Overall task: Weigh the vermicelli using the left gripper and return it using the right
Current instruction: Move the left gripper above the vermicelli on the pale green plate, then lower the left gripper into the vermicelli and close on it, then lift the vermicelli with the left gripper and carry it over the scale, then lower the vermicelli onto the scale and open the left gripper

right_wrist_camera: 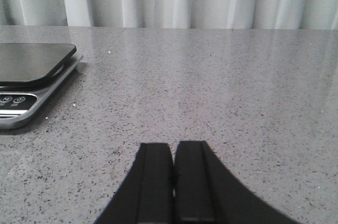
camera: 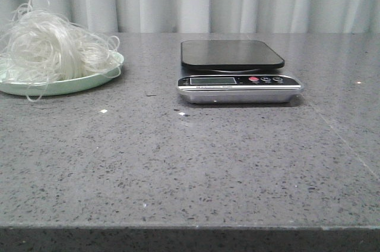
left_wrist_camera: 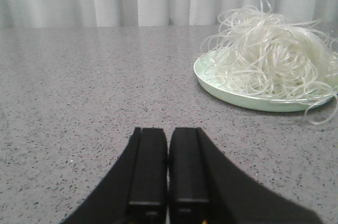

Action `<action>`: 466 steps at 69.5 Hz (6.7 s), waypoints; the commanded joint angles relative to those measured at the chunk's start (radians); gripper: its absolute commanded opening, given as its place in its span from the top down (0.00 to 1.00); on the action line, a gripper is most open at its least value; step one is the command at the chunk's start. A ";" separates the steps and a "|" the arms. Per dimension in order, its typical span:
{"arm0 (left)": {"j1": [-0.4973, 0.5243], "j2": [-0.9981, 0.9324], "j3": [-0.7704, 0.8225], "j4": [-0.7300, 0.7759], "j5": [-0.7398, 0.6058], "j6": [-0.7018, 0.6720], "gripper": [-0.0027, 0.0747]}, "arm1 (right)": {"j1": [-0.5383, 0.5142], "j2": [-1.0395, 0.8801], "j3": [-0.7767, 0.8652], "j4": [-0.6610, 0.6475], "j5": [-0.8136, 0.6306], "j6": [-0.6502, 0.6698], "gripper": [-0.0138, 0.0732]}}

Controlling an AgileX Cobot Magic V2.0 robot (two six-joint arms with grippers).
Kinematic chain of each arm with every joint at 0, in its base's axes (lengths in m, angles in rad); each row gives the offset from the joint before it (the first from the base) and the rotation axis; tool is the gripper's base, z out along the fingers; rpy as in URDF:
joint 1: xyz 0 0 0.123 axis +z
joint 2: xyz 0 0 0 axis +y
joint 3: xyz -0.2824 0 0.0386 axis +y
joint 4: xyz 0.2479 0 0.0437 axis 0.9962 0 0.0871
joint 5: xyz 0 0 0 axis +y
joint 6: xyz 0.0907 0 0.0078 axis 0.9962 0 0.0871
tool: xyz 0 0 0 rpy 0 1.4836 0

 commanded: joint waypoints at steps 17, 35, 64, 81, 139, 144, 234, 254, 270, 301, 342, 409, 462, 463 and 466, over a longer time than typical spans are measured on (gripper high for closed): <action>-0.001 -0.020 0.007 -0.010 -0.074 -0.006 0.79 | -0.008 -0.016 -0.008 -0.009 -0.082 0.002 0.67; -0.001 -0.020 0.007 -0.010 -0.074 -0.006 0.79 | -0.008 -0.016 -0.008 -0.009 -0.082 0.002 0.67; -0.001 -0.020 0.007 -0.010 -0.098 -0.006 0.79 | -0.008 -0.016 -0.008 -0.009 -0.082 0.002 0.67; -0.001 -0.020 0.007 -0.024 -0.165 -0.006 0.79 | -0.008 -0.016 -0.008 -0.009 -0.082 0.002 0.67; -0.021 0.381 -0.811 -0.025 0.028 -0.011 0.79 | -0.008 -0.016 -0.008 -0.009 -0.090 0.002 0.67; -0.044 0.462 -0.899 -0.025 0.123 0.000 0.78 | -0.008 -0.016 -0.008 -0.009 -0.090 0.002 0.67; -0.233 1.381 -1.156 -0.127 0.503 0.077 0.16 | -0.008 -0.016 -0.008 -0.009 -0.090 0.002 0.67; -0.233 1.468 -1.158 -0.160 0.459 0.077 0.16 | -0.008 -0.016 -0.008 -0.009 -0.090 0.002 0.67; -0.233 1.527 -1.158 -0.171 0.452 0.077 0.22 | -0.008 -0.016 -0.008 -0.009 -0.090 0.002 0.67; -0.233 1.537 -1.158 -0.171 0.452 0.077 0.78 | -0.008 -0.016 -0.008 -0.009 -0.090 0.002 0.67; -0.235 1.333 -1.302 -0.189 0.460 0.077 0.79 | -0.008 -0.016 -0.008 -0.009 -0.090 0.002 0.67; -0.706 1.649 -1.511 -0.297 0.209 0.077 0.79 | -0.008 -0.016 -0.008 -0.009 -0.089 0.002 0.67; -0.706 1.735 -1.511 -0.244 0.233 0.077 0.71 | -0.008 -0.016 -0.008 -0.009 -0.089 0.002 0.67; -0.706 1.735 -1.511 -0.243 0.236 0.077 0.70 | -0.008 -0.016 -0.008 -0.009 -0.089 0.002 0.67; -0.706 1.735 -1.511 -0.243 0.241 0.077 0.64 | -0.008 -0.016 -0.008 -0.009 -0.089 0.002 0.67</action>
